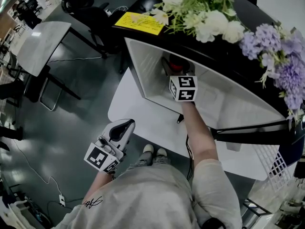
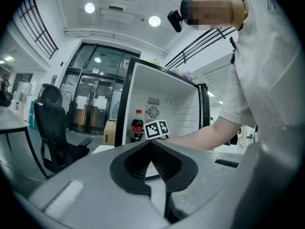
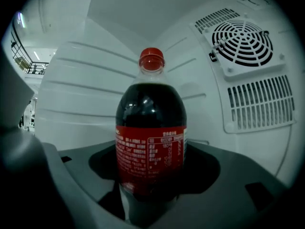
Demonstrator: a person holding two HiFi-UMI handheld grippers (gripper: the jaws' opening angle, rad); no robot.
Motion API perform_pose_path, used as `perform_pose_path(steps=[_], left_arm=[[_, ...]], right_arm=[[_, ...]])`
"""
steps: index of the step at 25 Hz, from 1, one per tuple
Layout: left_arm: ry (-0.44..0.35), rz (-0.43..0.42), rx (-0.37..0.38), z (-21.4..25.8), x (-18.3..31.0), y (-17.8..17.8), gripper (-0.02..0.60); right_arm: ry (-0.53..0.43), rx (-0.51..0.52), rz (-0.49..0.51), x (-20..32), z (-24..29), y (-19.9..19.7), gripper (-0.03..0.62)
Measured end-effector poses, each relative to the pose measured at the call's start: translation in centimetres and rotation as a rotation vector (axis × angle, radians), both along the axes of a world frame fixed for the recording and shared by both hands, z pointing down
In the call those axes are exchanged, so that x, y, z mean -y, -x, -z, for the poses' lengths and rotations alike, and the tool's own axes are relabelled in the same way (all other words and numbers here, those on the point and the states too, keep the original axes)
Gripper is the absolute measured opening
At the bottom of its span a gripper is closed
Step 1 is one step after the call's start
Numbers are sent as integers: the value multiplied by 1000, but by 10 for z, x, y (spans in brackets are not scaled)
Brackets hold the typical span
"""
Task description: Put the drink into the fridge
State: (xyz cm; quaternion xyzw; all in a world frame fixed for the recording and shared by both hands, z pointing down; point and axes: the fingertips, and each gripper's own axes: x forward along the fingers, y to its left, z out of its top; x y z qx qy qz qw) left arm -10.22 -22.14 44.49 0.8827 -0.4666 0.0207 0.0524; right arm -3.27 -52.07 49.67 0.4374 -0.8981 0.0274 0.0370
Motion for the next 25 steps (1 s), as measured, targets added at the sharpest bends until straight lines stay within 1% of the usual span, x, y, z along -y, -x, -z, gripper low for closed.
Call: perform_pose_path(steps=[4,9,17,20,25], left_arm=[[-1,-3,-3,0,1,-2,3],[-7,-21,-3,2,1,-10,3],[-19,-14,-2,7,-1,-6,3],[-25,-14,-3,10,-1,-4,3],[-30,-6,-3,12,-1,2,3]], right_arm=[[-2,-20,21,-2,-1,3,319],[4,-31,19,-3,-2,3,319],[36,-51,43,-5,-6,5,319],[46,-74,39,-8,-11,2,319],[67,-58,13,-13,-14,-7,319]])
